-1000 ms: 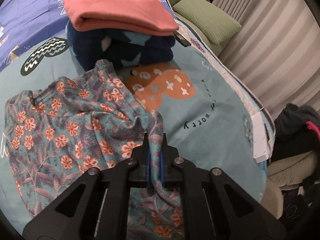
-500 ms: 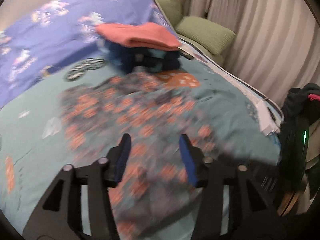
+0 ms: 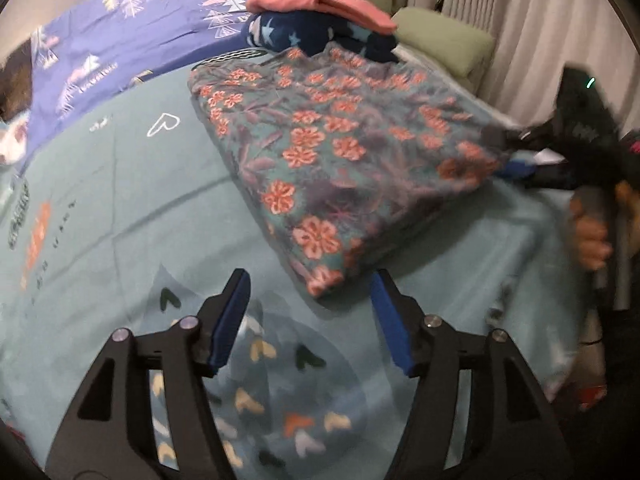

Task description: Fold small clothes

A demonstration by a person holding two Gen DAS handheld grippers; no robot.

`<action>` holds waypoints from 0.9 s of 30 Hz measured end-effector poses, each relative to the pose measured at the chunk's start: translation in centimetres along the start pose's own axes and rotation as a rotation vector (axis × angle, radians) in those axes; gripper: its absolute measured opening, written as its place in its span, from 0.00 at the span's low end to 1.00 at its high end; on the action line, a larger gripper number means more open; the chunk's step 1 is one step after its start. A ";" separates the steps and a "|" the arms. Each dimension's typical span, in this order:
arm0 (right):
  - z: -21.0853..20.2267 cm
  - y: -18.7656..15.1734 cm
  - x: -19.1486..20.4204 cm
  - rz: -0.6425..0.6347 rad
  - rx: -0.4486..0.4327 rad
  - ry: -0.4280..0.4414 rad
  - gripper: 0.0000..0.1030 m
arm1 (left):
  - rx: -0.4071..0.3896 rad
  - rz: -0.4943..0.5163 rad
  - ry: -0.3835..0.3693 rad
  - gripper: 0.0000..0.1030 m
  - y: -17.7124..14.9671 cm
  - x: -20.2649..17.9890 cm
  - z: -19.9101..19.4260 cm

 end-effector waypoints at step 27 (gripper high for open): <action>-4.0 -5.3 1.3 0.044 0.209 0.012 0.47 | 0.032 0.021 -0.142 0.10 -5.7 1.4 -9.4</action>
Point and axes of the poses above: each gripper's, at about its wrist camera, not at the fingertips, and z roughly the way its jaws point, x to its left, y to its top, the point moved 3 cm from there along z, roughly the way its jaws point, and after that the axes turned 6 degrees about -z, right-handed, at the moved point
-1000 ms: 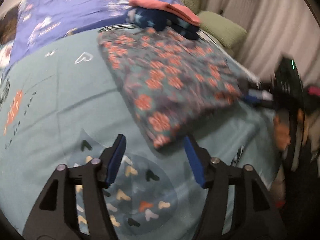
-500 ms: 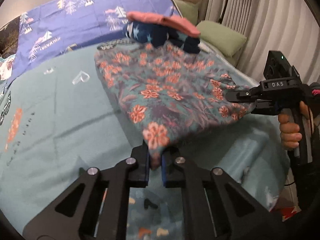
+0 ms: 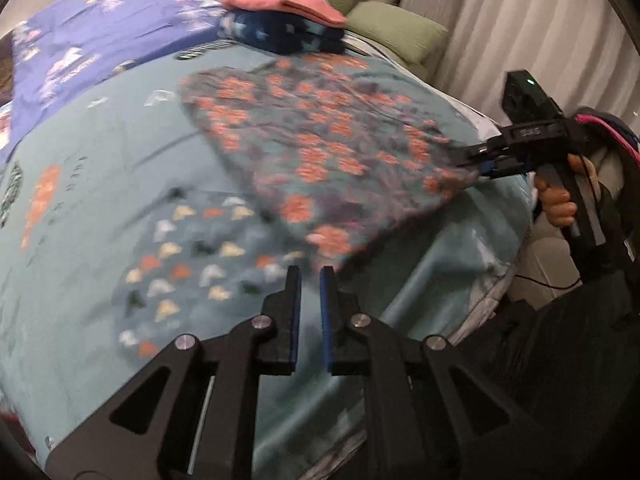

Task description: Fold small clothes

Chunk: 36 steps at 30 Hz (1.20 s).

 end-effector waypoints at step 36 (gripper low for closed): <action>8.9 16.9 2.4 -0.299 -0.050 -0.186 0.57 | -0.154 -0.063 0.142 0.52 14.4 3.7 10.6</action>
Point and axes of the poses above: each gripper's, at about its wrist camera, not at the fingertips, and z roughly the way its jaws point, x to its left, y to its top, the point moved 3 cm from there along z, roughly the way its jaws point, and after that the axes turned 6 degrees about -z, right-handed, at the moved point
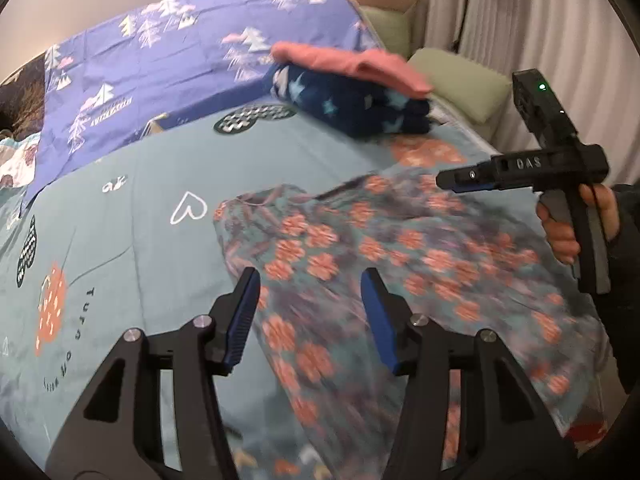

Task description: Fold small clothes

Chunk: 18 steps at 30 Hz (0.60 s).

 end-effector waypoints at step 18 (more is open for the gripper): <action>-5.1 -1.3 -2.2 0.014 -0.087 -0.034 0.52 | 0.073 -0.146 0.060 0.58 -1.8 3.4 3.1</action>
Point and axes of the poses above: each gripper's, at about its wrist camera, not at the fingertips, and z roughly the way its jaws point, x to its left, y to its top, the point moved 3 cm from there along z, roughly the way its jaws point, and after that the axes turned 6 degrees about -z, right-handed, at the moved point
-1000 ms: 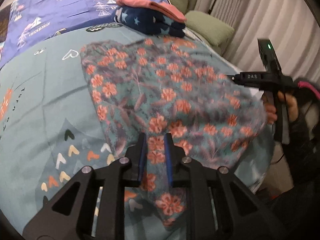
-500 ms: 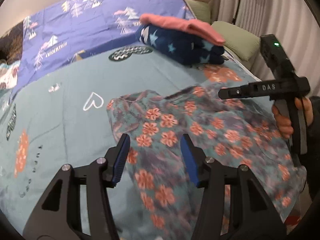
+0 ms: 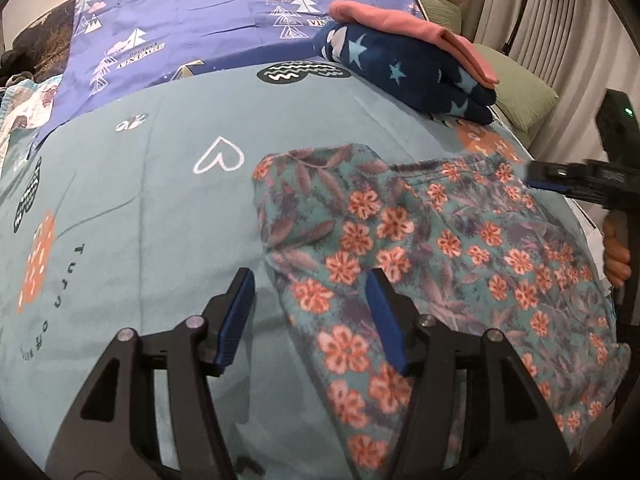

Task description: Fold small clothes

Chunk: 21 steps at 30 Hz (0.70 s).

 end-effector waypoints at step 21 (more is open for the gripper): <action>0.9 -7.0 2.7 0.034 0.146 0.304 0.66 | 0.081 -0.127 -0.226 0.81 -3.2 2.1 -2.3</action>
Point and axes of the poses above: each gripper's, at about its wrist camera, not at the fingertips, and z roughly the way its jaws point, x to its left, y to its top, the point moved 3 cm from there along z, roughly the way its jaws point, and after that the axes turned 6 degrees about -z, right-handed, at the moved point
